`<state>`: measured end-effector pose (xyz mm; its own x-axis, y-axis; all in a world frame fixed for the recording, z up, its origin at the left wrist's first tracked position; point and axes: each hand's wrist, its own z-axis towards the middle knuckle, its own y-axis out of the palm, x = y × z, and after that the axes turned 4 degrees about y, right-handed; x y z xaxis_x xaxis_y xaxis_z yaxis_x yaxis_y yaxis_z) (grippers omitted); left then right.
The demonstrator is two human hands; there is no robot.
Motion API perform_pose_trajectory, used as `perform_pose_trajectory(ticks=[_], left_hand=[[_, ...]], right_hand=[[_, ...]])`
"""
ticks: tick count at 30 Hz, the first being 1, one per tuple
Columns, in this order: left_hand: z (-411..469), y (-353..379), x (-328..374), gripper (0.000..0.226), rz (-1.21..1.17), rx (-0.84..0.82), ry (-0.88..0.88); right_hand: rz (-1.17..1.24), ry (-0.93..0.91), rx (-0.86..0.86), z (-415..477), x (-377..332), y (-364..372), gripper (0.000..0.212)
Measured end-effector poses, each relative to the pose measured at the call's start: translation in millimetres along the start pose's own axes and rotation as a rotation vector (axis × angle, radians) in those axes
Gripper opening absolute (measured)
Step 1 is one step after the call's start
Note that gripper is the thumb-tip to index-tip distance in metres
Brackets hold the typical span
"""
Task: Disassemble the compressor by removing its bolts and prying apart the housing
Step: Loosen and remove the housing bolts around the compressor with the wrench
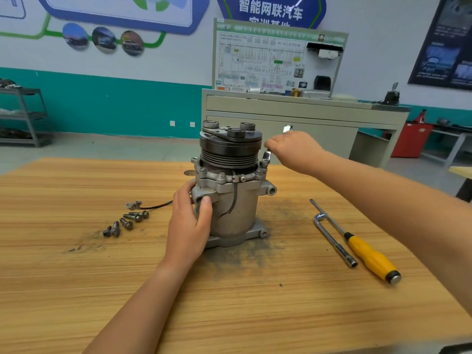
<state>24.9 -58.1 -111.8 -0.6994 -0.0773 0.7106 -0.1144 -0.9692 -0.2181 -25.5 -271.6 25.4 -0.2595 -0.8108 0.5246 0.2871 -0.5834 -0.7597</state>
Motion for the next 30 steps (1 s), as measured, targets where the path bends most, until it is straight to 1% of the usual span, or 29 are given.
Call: perform_pose_trajectory(ticks=[2, 5, 7, 9, 11, 13, 14, 20, 30], left_hand=[[-0.1, -0.7, 0.7, 0.041, 0.01, 0.007, 0.01], [-0.2, -1.0, 1.7, 0.041, 0.029, 0.015, 0.028], [-1.0, -0.9, 2.6, 0.042, 0.03, 0.016, 0.016], [-1.8, -1.2, 4.1, 0.042, 0.014, 0.02, 0.002], [-2.6, -1.8, 6.1, 0.042, -0.002, 0.019, -0.015], [-3.1, -2.6, 7.6, 0.044, -0.013, 0.011, -0.031], [-3.2, -2.8, 8.1, 0.044, -0.017, 0.007, -0.037], [-2.8, -3.7, 9.5, 0.041, -0.039, 0.001, -0.063], [-3.1, -5.3, 9.7, 0.041, -0.04, 0.006, -0.055]], right_hand=[[0.133, 0.059, 0.033, -7.1, 3.5, -6.3, 0.025], [0.41, 0.148, 0.104, -32.0, 1.7, -17.5, 0.028], [0.481, 0.182, 0.067, -49.2, -2.9, -24.9, 0.026], [0.44, 0.224, -0.015, -60.1, -5.8, -29.1, 0.024], [0.346, 0.264, -0.121, -65.1, -8.7, -30.1, 0.02], [0.241, 0.269, -0.231, -65.8, -13.5, -31.1, 0.017], [0.203, 0.266, -0.26, -64.7, -15.2, -32.4, 0.016], [0.054, 0.227, -0.292, -57.2, -19.4, -48.7, 0.016], [0.073, 0.262, -0.283, -57.4, -22.5, -57.4, 0.017]])
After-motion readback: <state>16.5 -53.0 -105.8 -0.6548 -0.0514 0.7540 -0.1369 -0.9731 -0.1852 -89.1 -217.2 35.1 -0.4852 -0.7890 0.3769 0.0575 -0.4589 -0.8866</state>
